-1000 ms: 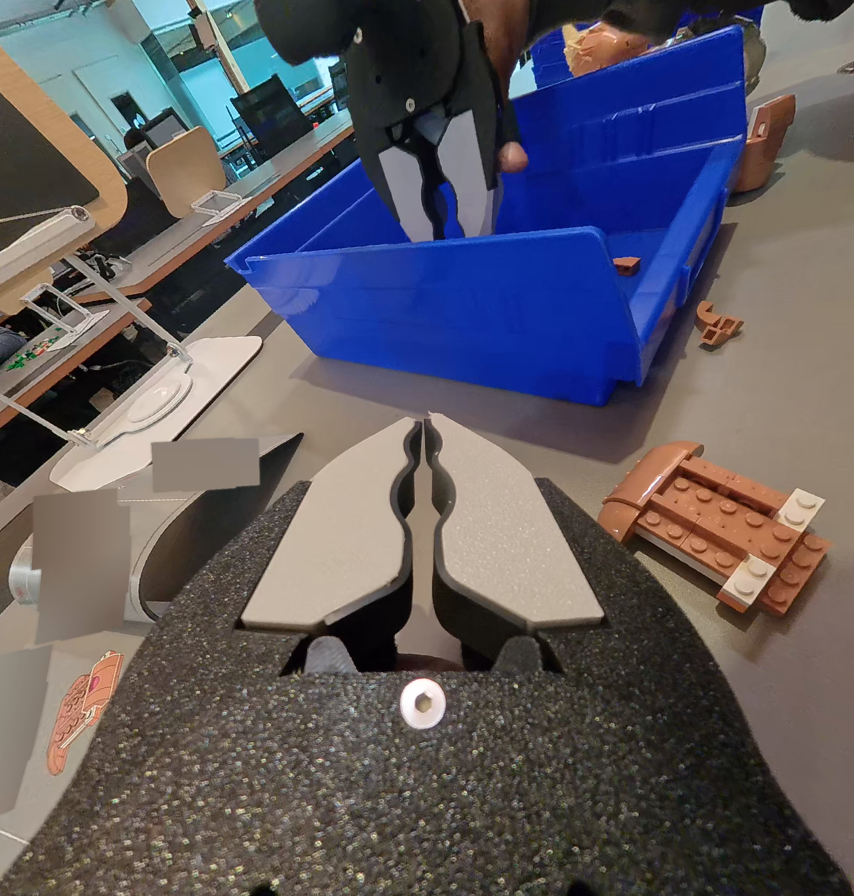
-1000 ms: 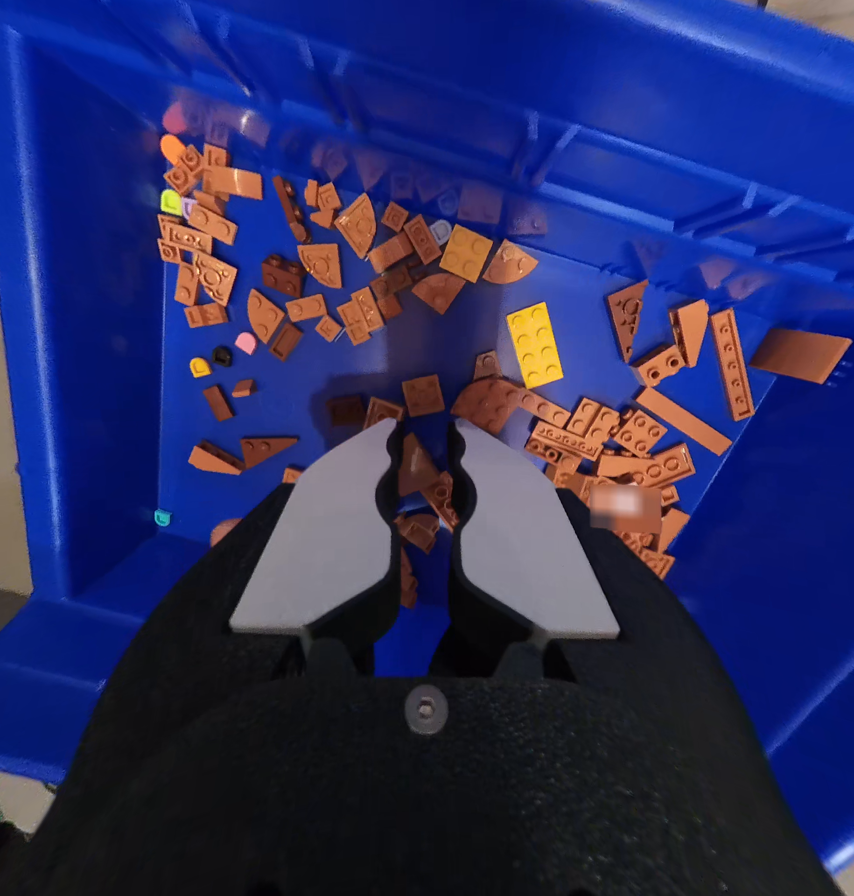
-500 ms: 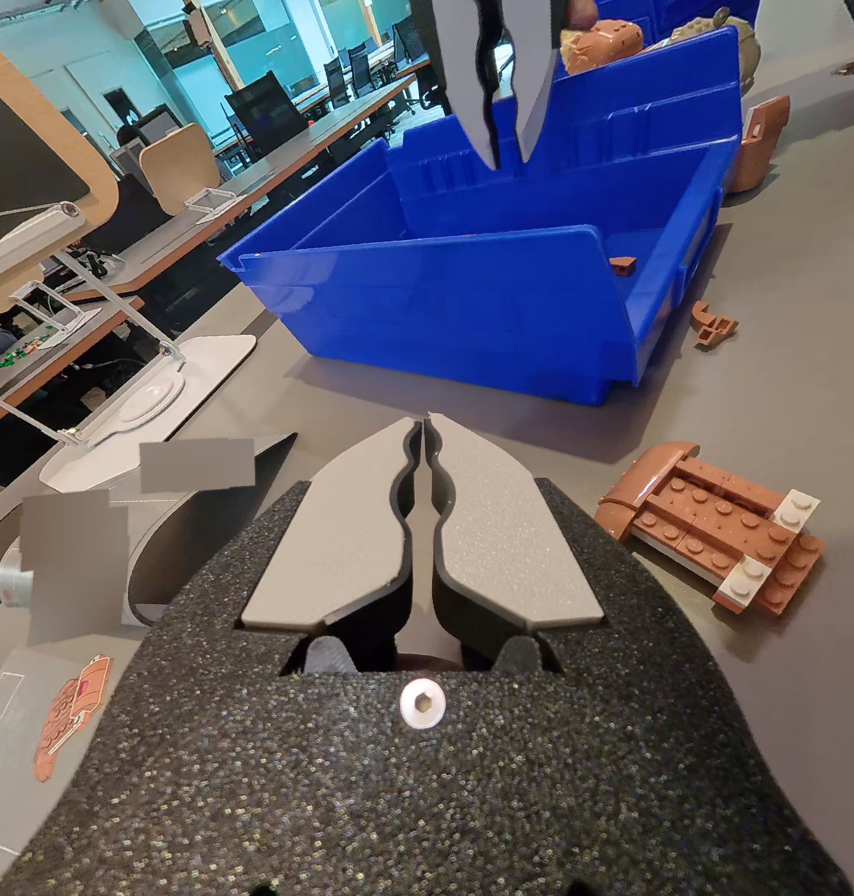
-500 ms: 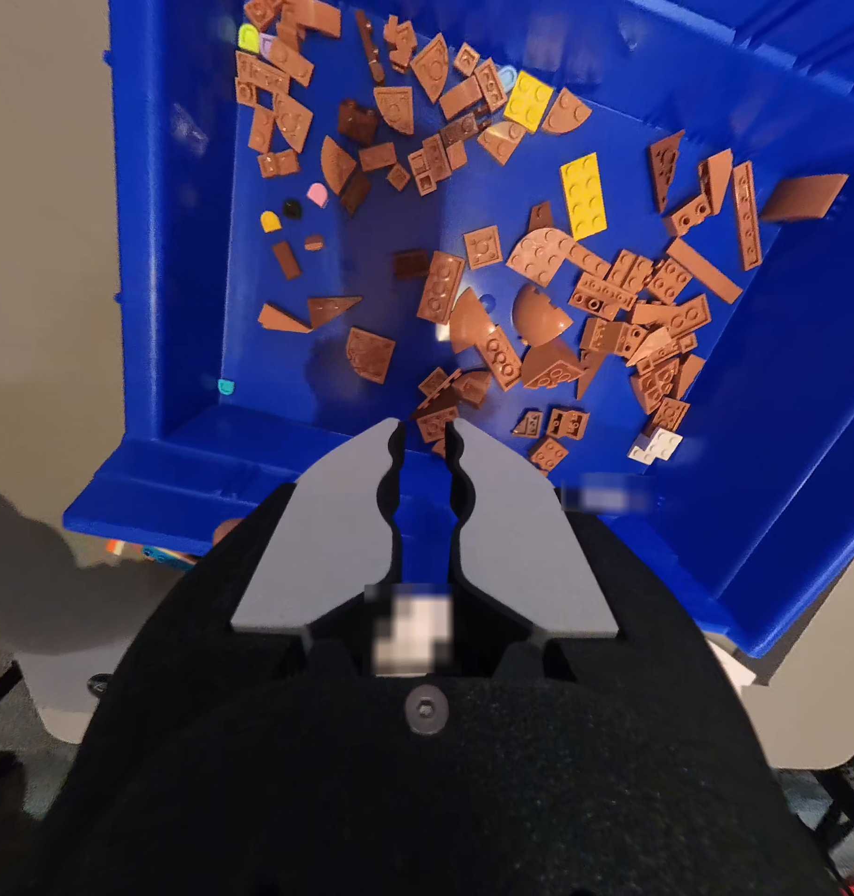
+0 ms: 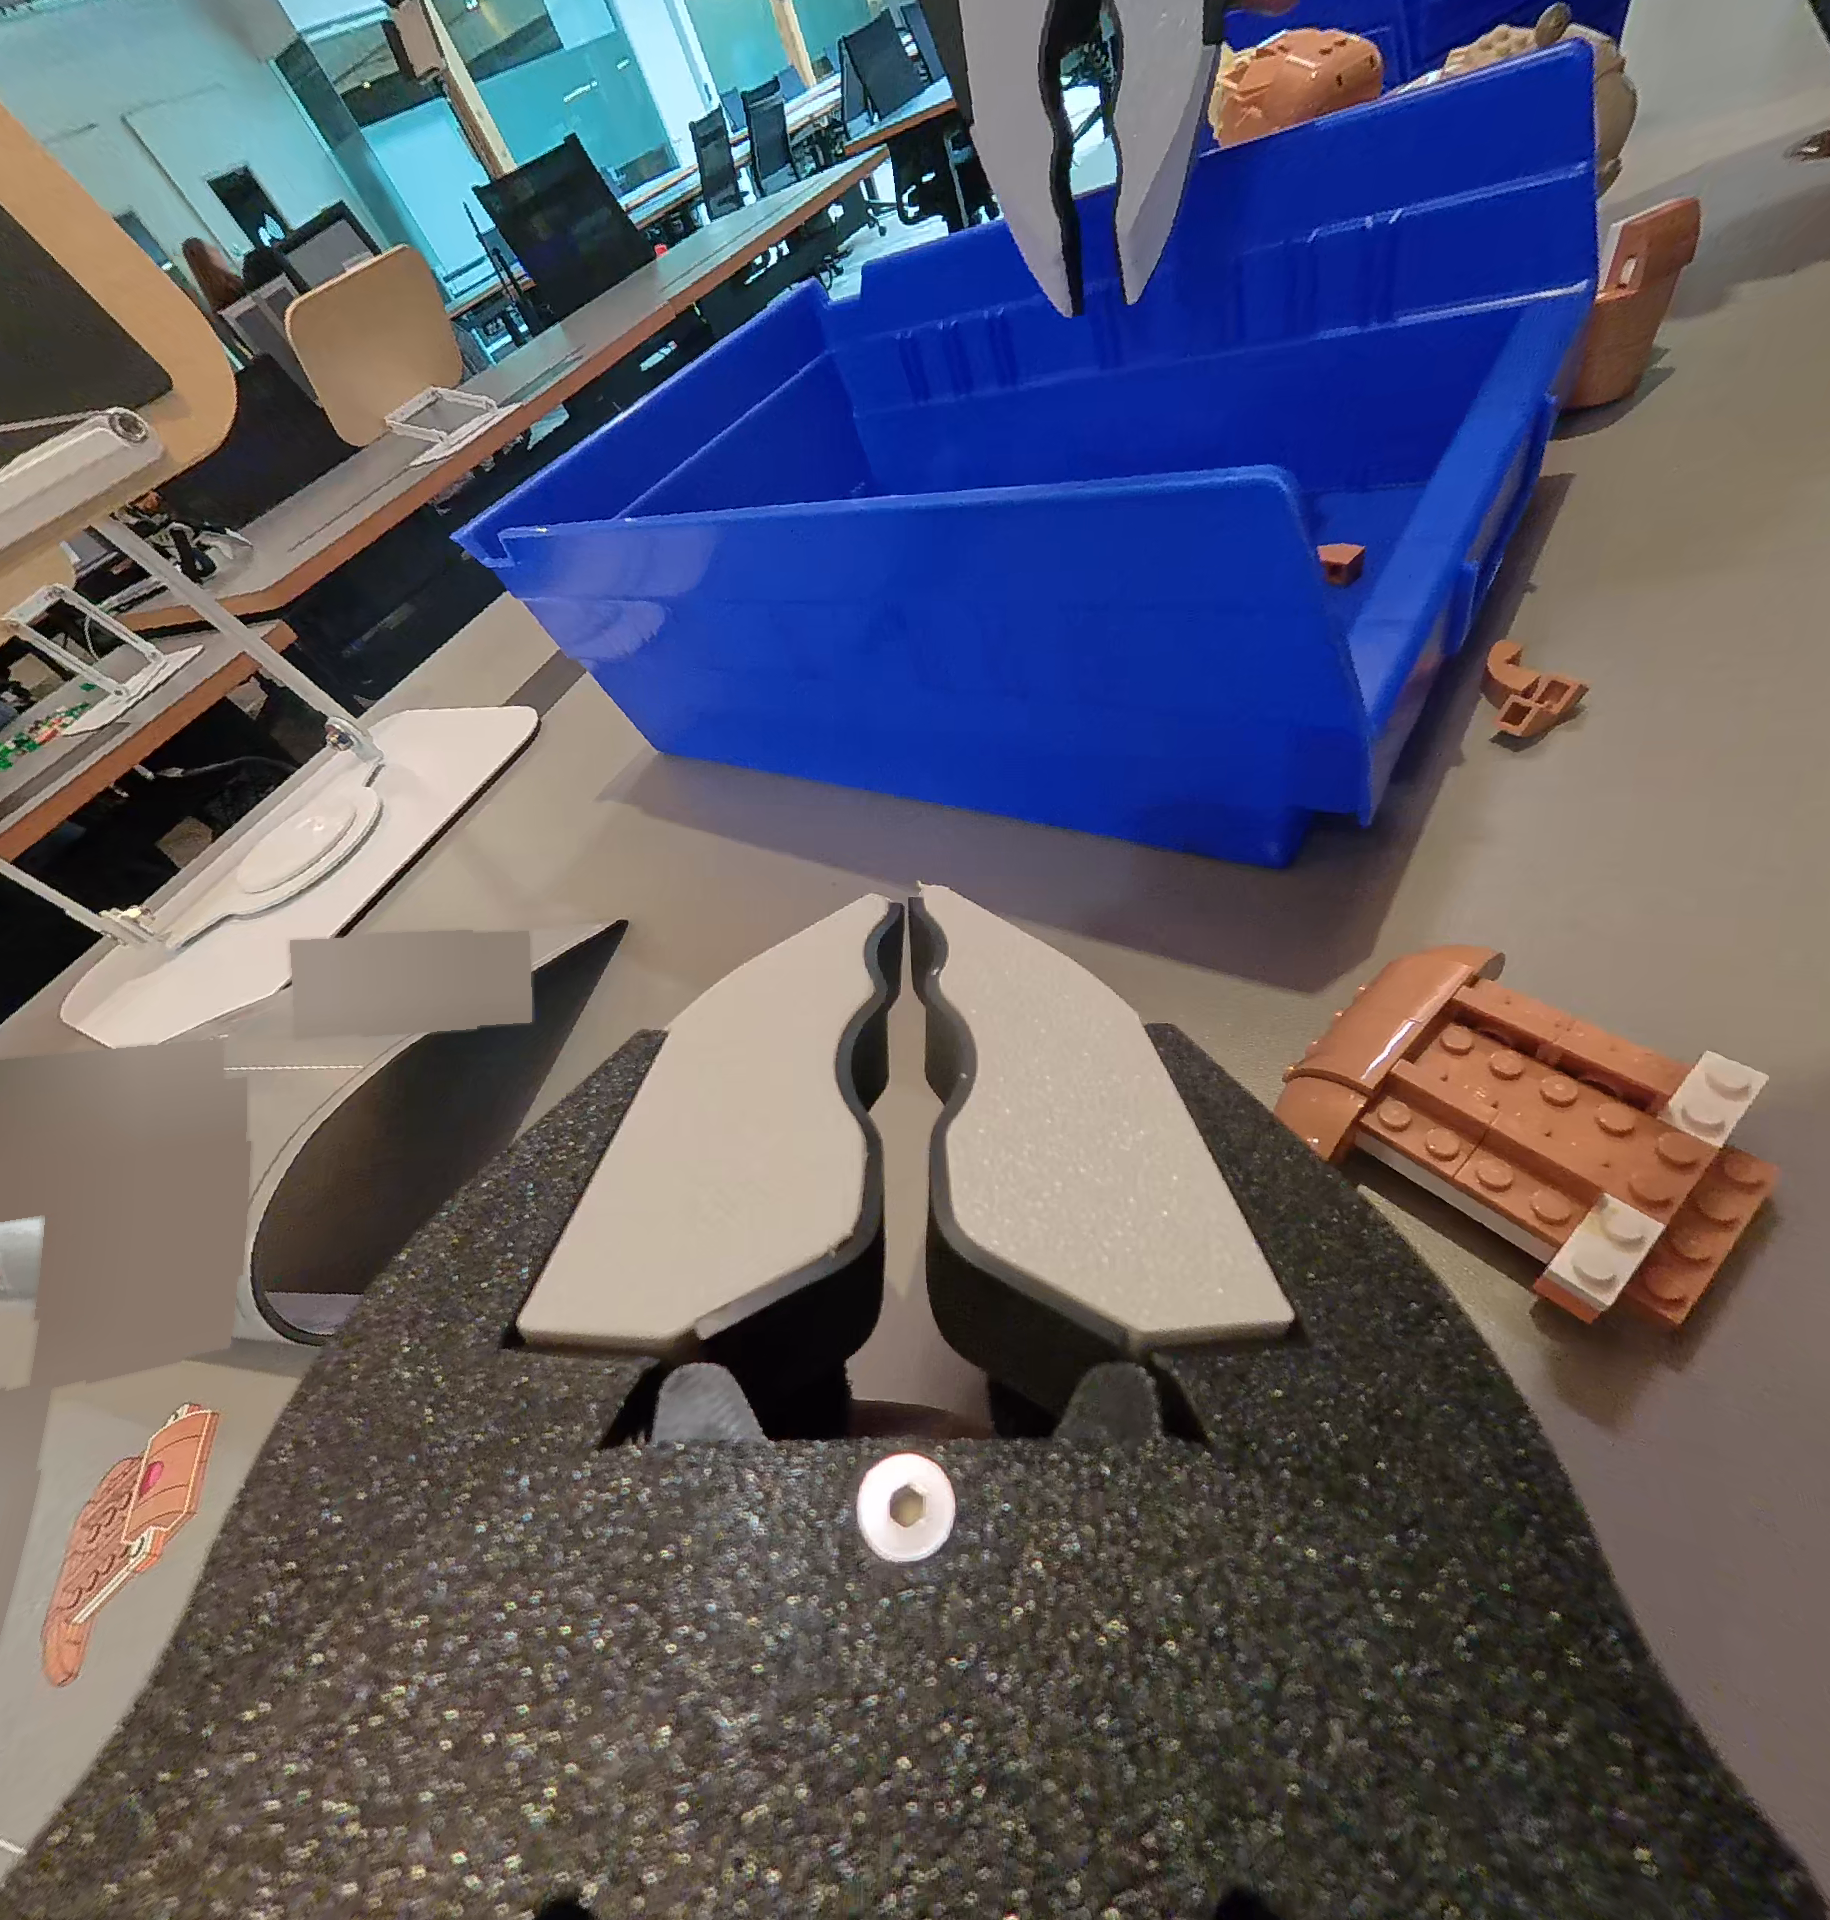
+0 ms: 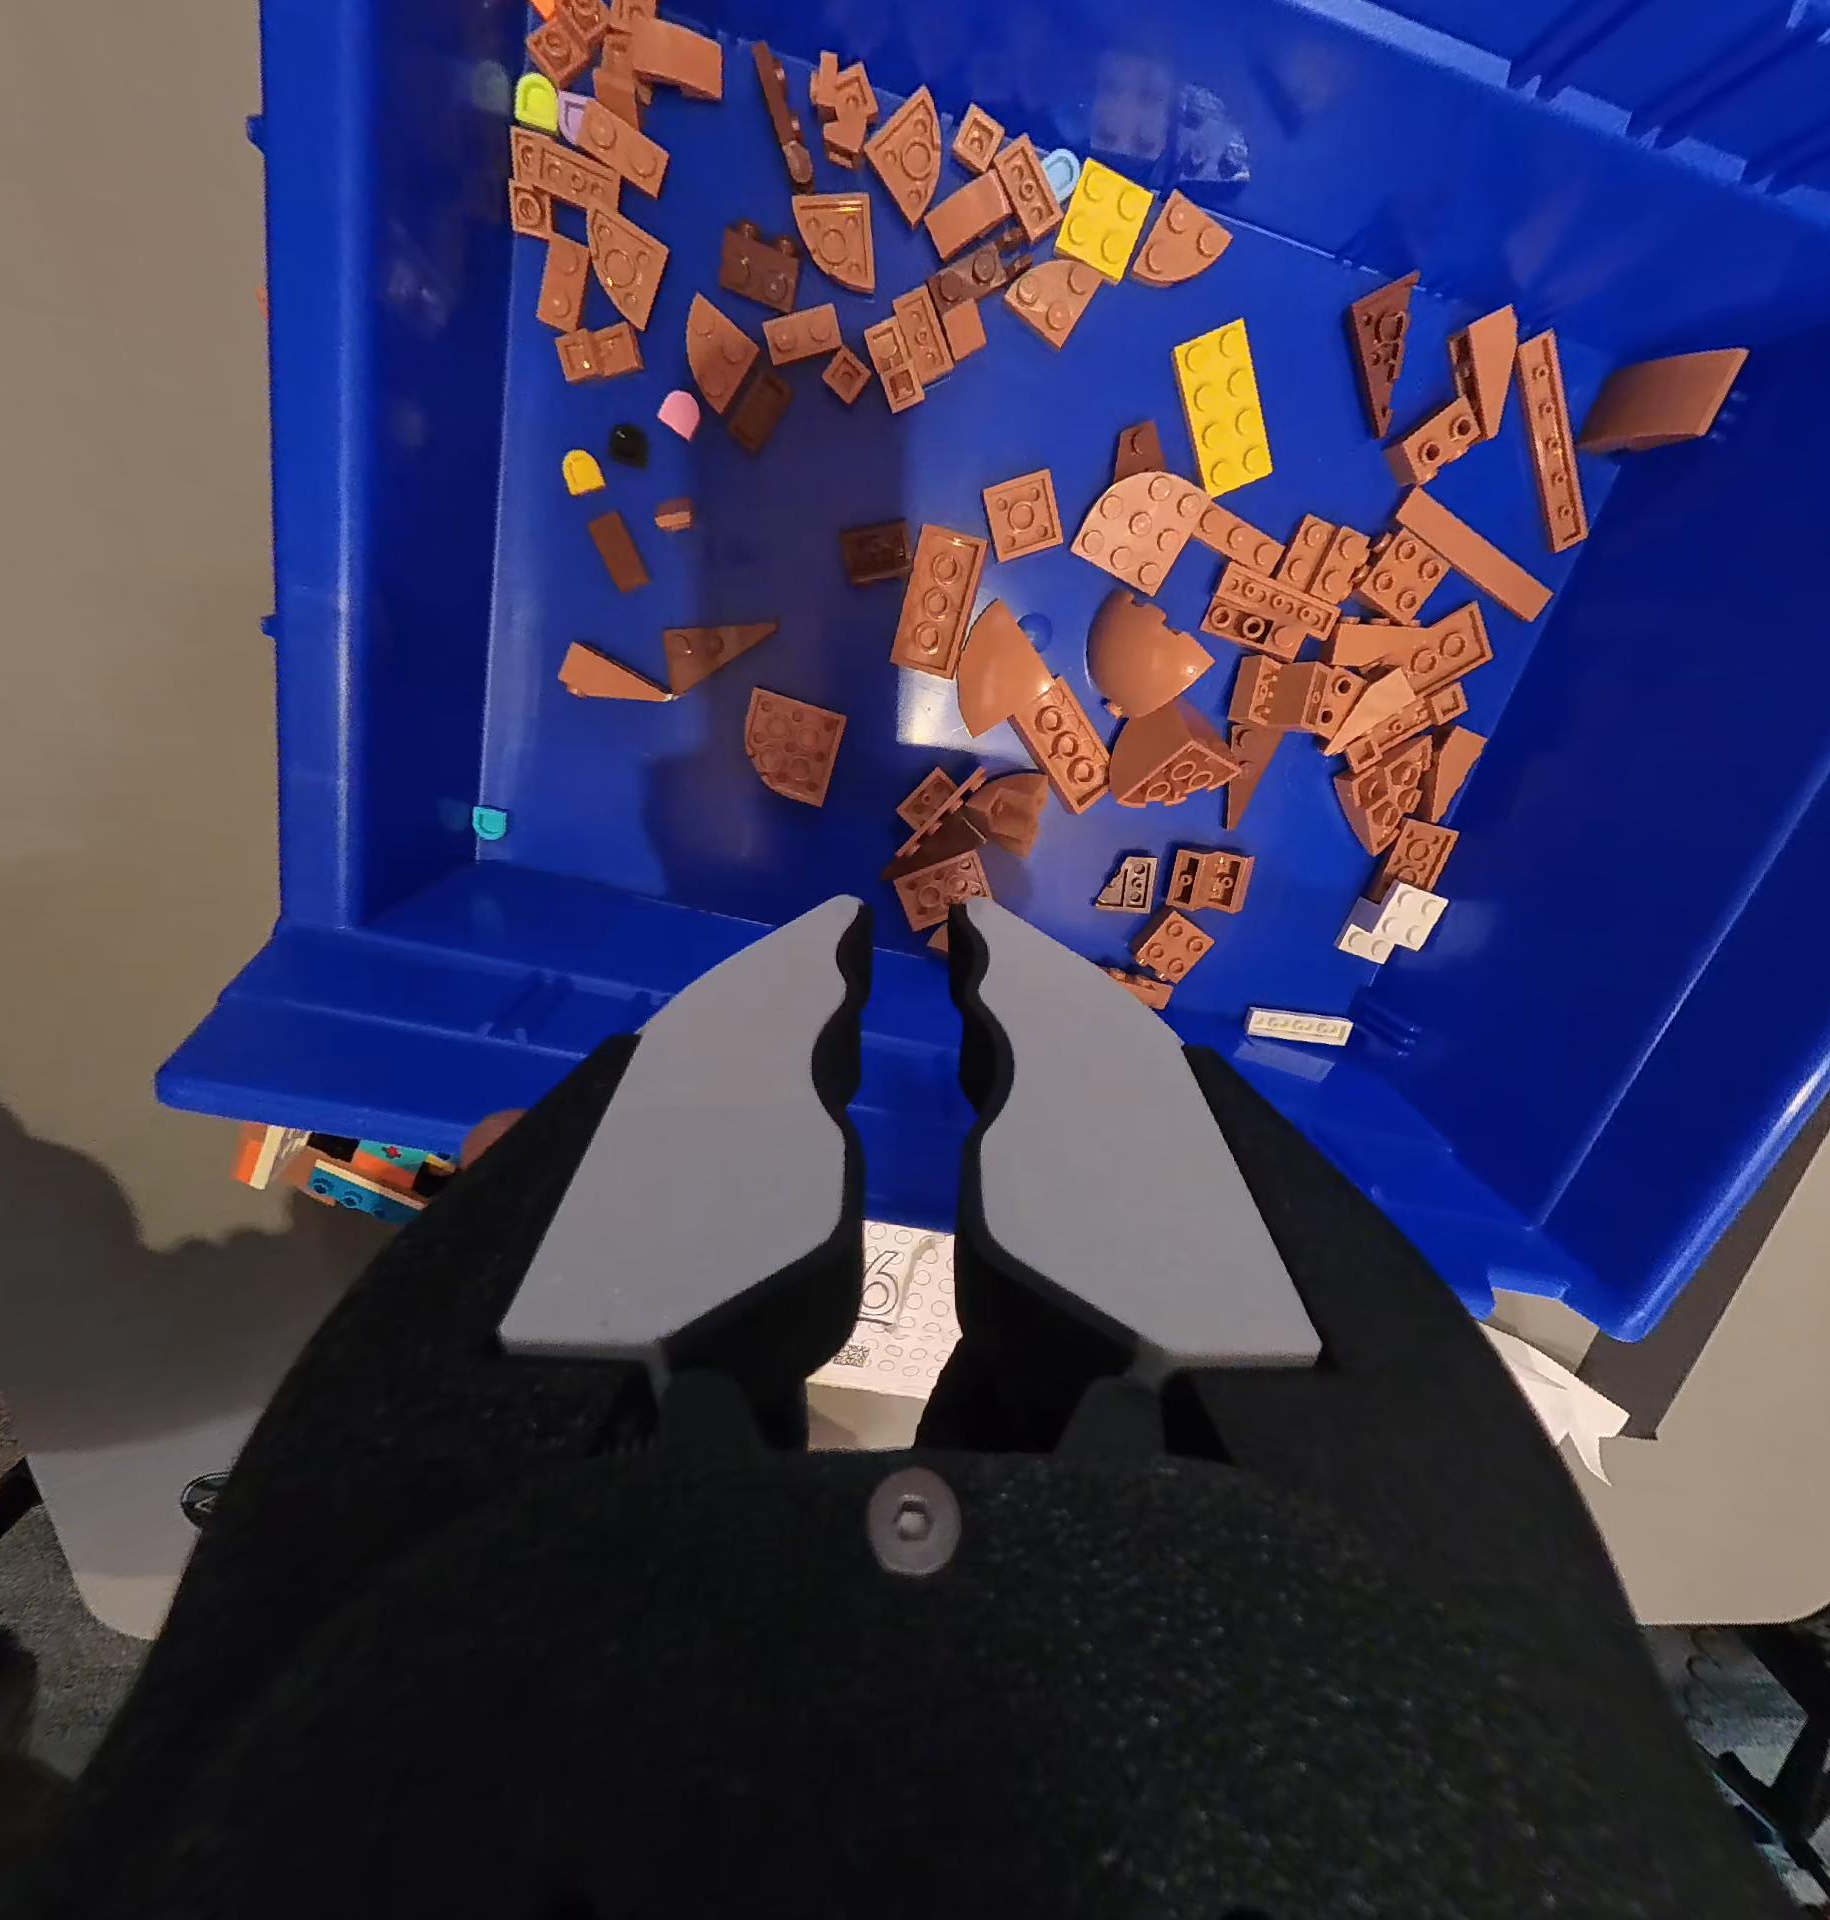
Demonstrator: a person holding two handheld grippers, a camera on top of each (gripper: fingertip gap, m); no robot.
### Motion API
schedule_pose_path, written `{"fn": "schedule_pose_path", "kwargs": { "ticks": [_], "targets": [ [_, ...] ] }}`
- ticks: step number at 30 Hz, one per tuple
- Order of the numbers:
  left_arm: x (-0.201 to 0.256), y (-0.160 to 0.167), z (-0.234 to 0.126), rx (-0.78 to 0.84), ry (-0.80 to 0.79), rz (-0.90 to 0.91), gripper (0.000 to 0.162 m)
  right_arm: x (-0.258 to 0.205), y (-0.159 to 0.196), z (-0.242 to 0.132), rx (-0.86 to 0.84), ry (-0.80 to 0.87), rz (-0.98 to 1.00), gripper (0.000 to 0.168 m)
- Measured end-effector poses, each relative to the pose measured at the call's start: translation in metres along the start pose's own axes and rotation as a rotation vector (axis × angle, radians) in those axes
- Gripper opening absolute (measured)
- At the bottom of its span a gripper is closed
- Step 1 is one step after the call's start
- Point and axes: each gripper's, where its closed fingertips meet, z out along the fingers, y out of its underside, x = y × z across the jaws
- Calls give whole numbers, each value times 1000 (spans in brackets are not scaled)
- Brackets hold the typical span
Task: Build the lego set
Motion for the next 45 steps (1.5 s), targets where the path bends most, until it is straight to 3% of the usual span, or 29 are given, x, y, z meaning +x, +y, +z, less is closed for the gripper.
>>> {"fn": "schedule_pose_path", "kwargs": {
  "ticks": [20, 31, 45],
  "targets": [
    [0, 0, 0, 0, 1, 0, 1, 13, 6, 0, -29, 30, 10, 14],
    [-2, 0, -1, 2, -5, -2, 1, 51, 13, 10, -111, 78, 10, 16],
    [-1, -1, -1, 4, -3, 0, 1, 53, 6, 15, -108, 71, -9, 17]
  ]
}}
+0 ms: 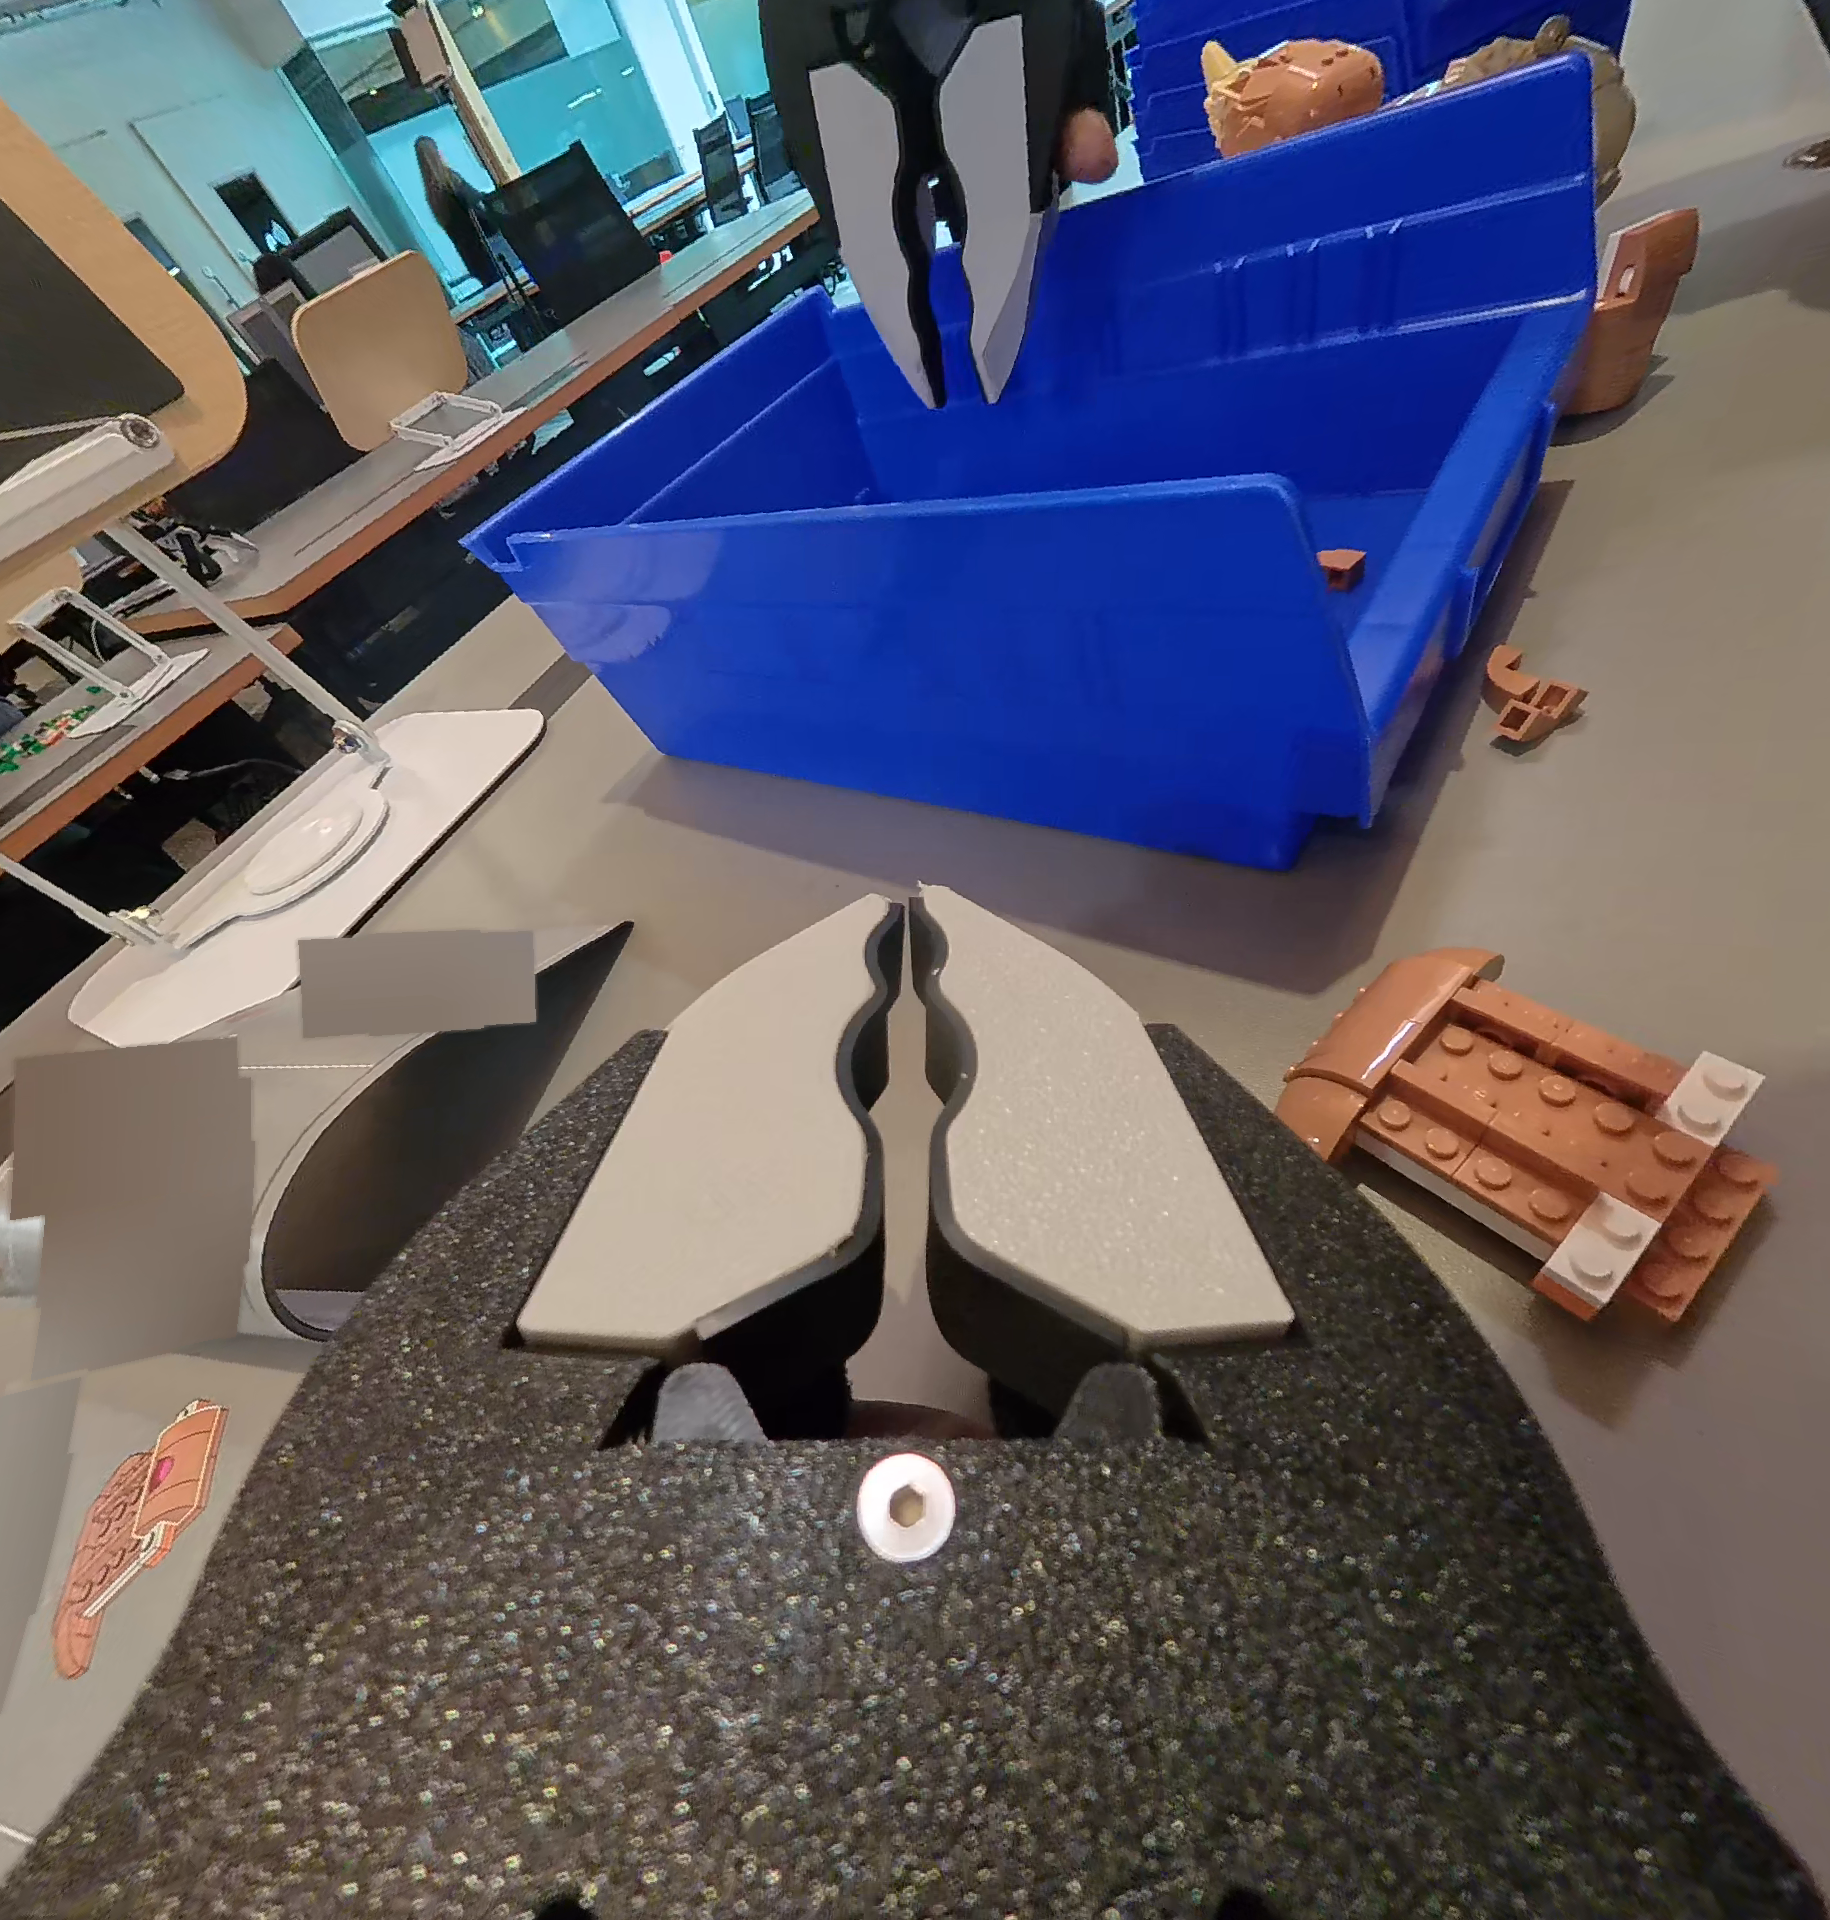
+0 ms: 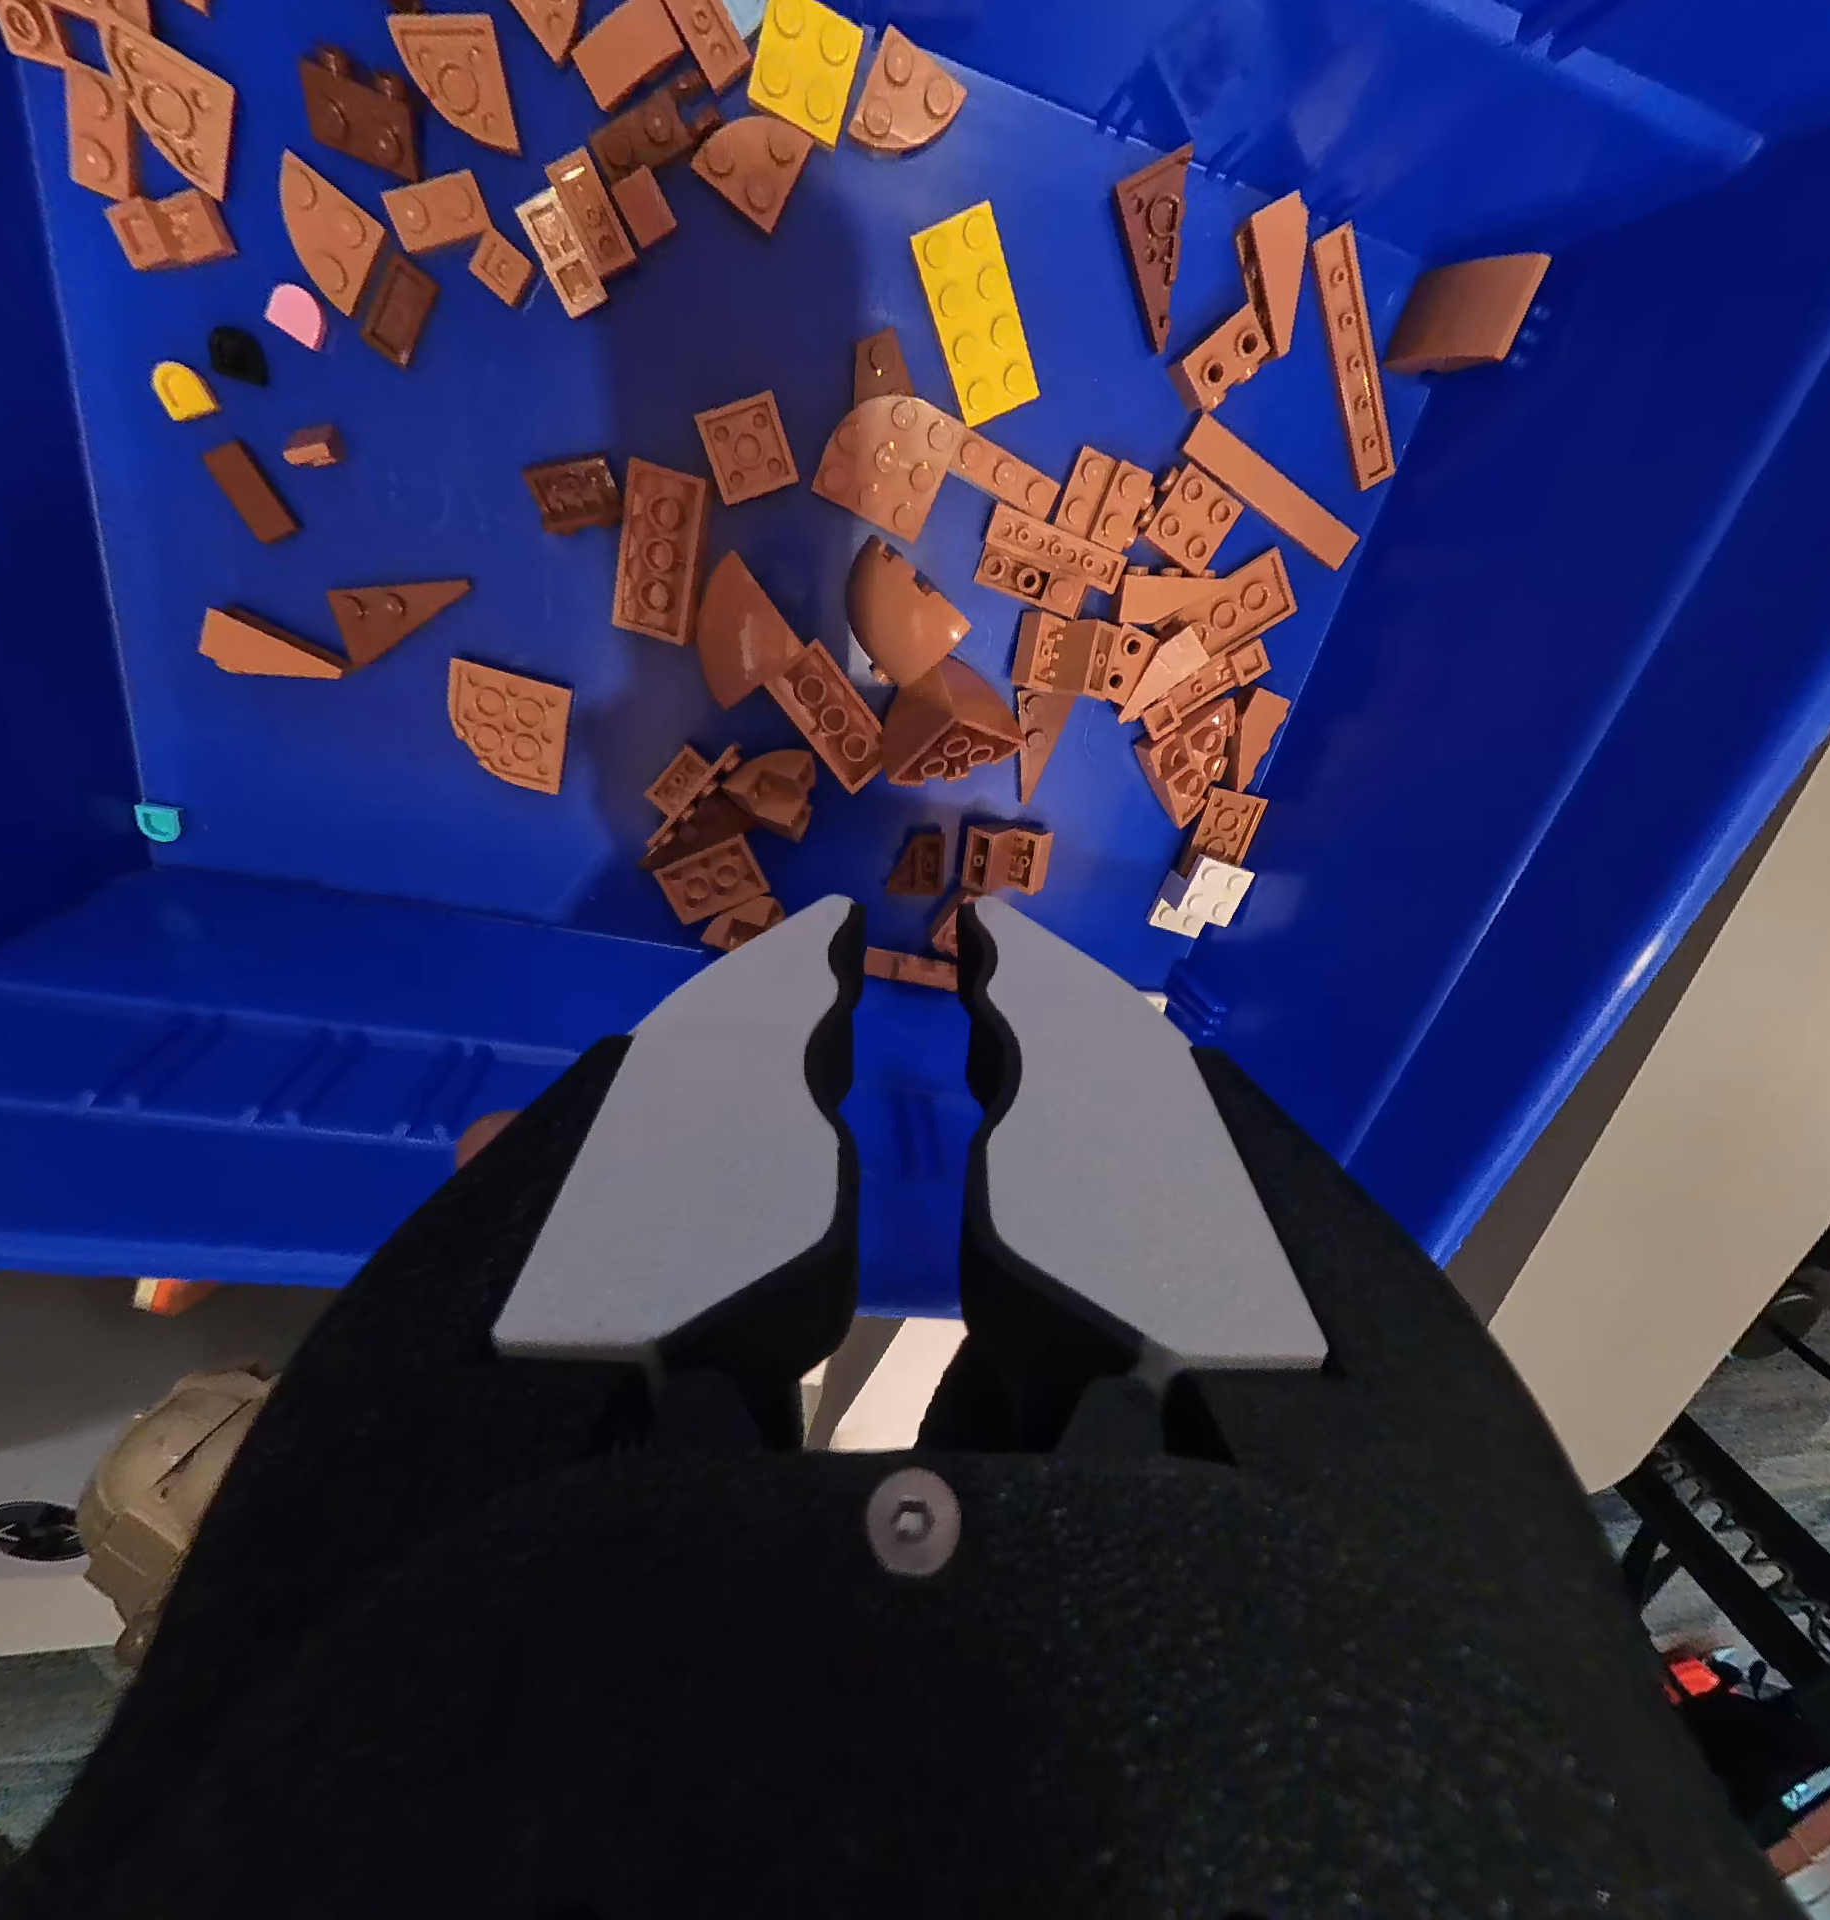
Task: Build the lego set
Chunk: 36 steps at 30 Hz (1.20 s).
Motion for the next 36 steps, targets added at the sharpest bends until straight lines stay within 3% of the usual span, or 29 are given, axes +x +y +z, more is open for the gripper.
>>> {"fn": "schedule_pose_path", "kwargs": {
  "ticks": [11, 26, 34, 36],
  "targets": [
    [0, 0, 0, 0, -1, 0, 1, 19, -23, 29, -49, 0, -99, 17],
    [-1, -3, -3, 10, -4, 4, 1, 32, -30, 65, -101, -96, -38, 22],
    [-1, -4, -4, 12, -7, 7, 1, 32, -27, 63, -98, -80, -52, 17],
    [-1, -4, -4, 12, -7, 9, 1, 34, -30, 57, -61, -70, -51, 0]
  ]
}}
